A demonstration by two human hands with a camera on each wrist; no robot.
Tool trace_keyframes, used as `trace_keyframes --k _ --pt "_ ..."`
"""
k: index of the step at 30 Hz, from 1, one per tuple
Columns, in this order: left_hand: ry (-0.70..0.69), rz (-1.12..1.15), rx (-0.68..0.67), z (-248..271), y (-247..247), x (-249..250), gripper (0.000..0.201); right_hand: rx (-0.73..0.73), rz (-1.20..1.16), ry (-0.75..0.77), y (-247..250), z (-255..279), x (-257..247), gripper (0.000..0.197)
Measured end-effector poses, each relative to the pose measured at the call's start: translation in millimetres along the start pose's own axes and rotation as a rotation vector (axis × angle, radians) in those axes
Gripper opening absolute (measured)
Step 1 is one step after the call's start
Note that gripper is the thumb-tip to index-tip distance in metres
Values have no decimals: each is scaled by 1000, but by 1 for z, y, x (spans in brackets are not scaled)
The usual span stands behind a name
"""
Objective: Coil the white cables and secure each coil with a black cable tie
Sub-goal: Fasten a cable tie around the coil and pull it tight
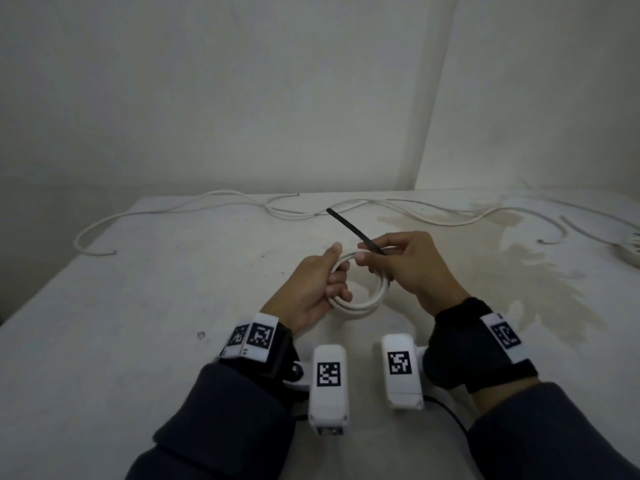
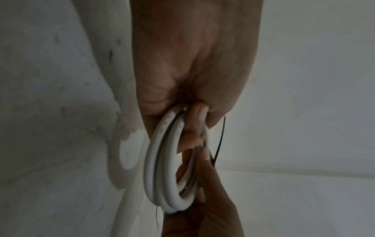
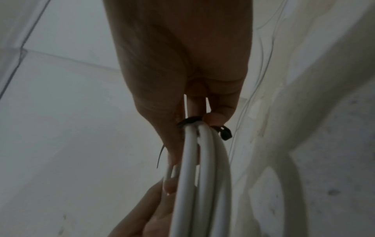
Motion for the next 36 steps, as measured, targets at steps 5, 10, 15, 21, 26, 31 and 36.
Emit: trace_keyframes --k 5,10,15,21,26,31,36 --pt "-57 -2 23 -2 0 3 23 39 -29 2 2 0 4 14" --pt "-51 79 -31 -2 -1 3 24 28 -78 3 2 1 5 14" --pt "-59 68 -60 -3 -1 4 26 12 -90 -21 3 2 8 15" --pt "-97 55 35 -6 3 3 26 -19 -107 -86 2 4 12 9" --pt "-136 3 117 -7 11 5 28 105 -318 -142 26 2 5 18" --pt "-156 -63 105 -5 9 6 26 -112 -456 -231 8 11 -1 11" --pt "-150 -115 45 -3 4 5 21 -127 -88 -29 2 9 0 13"
Point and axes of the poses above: each hand's wrist, its own z-axis away from the middle knuckle, its own y-axis out of the back of the hand, x = y × z, the point moved 7 cm from there along -z, towards the middle knuckle, and after that the axes turned 3 degrees about x, right-handed, at the moved point
